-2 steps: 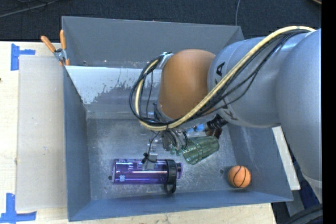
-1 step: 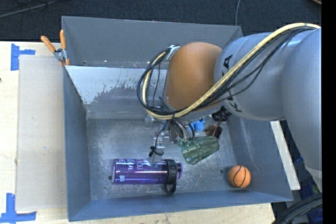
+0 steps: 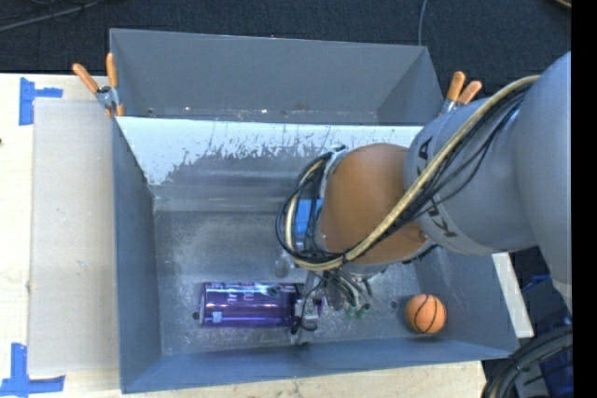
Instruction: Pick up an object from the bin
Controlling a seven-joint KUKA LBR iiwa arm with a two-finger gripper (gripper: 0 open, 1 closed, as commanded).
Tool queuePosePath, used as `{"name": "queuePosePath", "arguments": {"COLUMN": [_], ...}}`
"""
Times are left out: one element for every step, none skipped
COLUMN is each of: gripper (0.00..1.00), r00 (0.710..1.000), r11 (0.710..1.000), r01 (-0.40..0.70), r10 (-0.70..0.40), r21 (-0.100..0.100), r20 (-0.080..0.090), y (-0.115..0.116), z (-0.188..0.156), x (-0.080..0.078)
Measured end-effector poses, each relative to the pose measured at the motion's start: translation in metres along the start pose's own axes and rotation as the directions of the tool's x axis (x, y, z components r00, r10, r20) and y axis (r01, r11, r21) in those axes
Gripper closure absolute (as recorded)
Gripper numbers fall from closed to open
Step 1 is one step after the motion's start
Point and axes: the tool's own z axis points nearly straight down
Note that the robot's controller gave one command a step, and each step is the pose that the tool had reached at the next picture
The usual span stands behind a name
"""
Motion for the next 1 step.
{"name": "queuePosePath", "arguments": {"gripper": [0.00], "r00": [1.000], "r11": [1.000], "r01": [-0.021], "r10": [0.021], "r21": [0.000], "r20": [0.006], "y": [0.0023], "z": [-0.0265], "x": [-0.0119]}}
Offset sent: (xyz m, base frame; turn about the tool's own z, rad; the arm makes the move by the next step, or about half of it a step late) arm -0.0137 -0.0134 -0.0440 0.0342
